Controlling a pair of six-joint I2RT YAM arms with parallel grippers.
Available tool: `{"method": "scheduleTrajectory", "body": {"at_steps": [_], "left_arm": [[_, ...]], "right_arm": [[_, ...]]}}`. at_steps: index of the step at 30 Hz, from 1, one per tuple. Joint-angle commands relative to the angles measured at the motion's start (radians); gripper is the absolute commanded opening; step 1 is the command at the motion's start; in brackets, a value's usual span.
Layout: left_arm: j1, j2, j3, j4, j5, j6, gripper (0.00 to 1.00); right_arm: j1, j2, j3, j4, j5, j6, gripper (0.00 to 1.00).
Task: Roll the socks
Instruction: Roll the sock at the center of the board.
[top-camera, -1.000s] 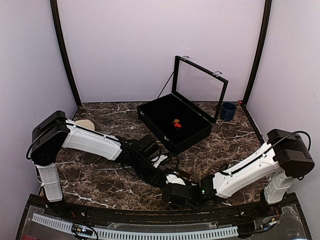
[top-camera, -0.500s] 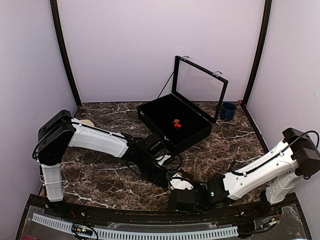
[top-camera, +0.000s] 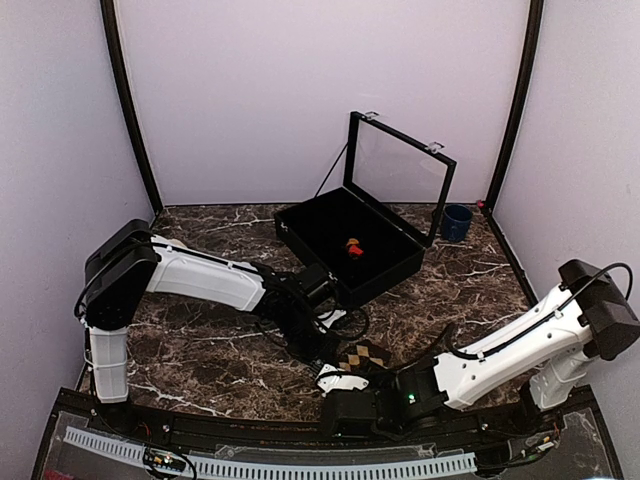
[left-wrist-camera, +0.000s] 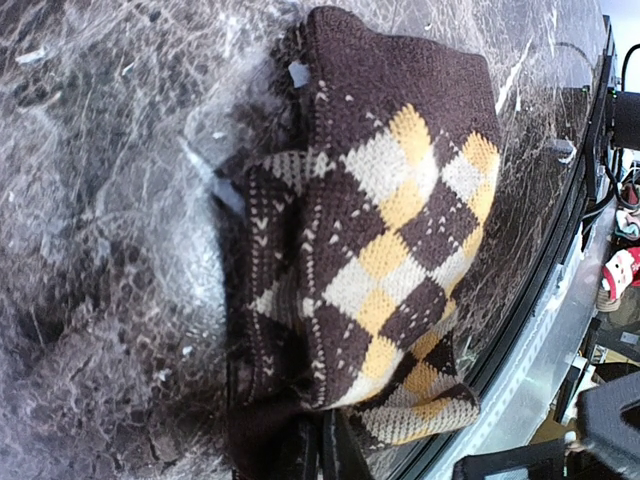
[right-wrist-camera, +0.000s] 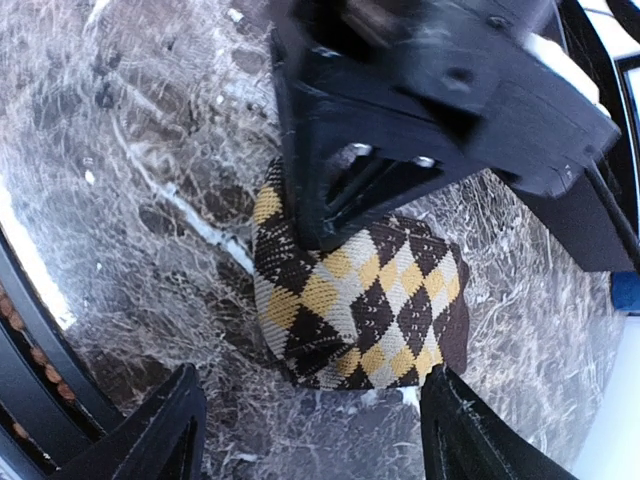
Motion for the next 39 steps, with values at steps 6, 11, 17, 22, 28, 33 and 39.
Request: {"method": "scheduleTrajectory", "body": {"at_steps": [6, 11, 17, 22, 28, 33, 39], "left_arm": [[-0.013, 0.084, -0.021, -0.131, -0.061, 0.030, 0.04], [-0.013, 0.088, -0.015, -0.136, -0.060, 0.034, 0.04], [-0.013, 0.094, -0.011, -0.137, -0.056, 0.034, 0.04], [-0.013, 0.102, -0.003, -0.143, -0.054, 0.036, 0.04], [-0.013, 0.106, 0.003, -0.149, -0.053, 0.036, 0.04], [-0.013, 0.108, 0.002, -0.149, -0.051, 0.036, 0.04], [-0.013, 0.110, 0.008, -0.154, -0.051, 0.034, 0.04]], "right_arm": [[-0.044, 0.064, 0.034, 0.032, -0.012, -0.159, 0.70], [-0.069, 0.083, 0.034, 0.038, -0.024, -0.206, 0.70], [-0.085, 0.091, 0.028, 0.040, -0.052, -0.254, 0.70], [-0.094, 0.100, 0.025, 0.042, -0.067, -0.298, 0.70], [-0.108, 0.106, 0.016, 0.058, -0.092, -0.336, 0.70], [-0.122, 0.119, 0.012, 0.071, -0.114, -0.370, 0.69], [-0.132, 0.124, 0.001, 0.064, -0.148, -0.380, 0.60]]}}
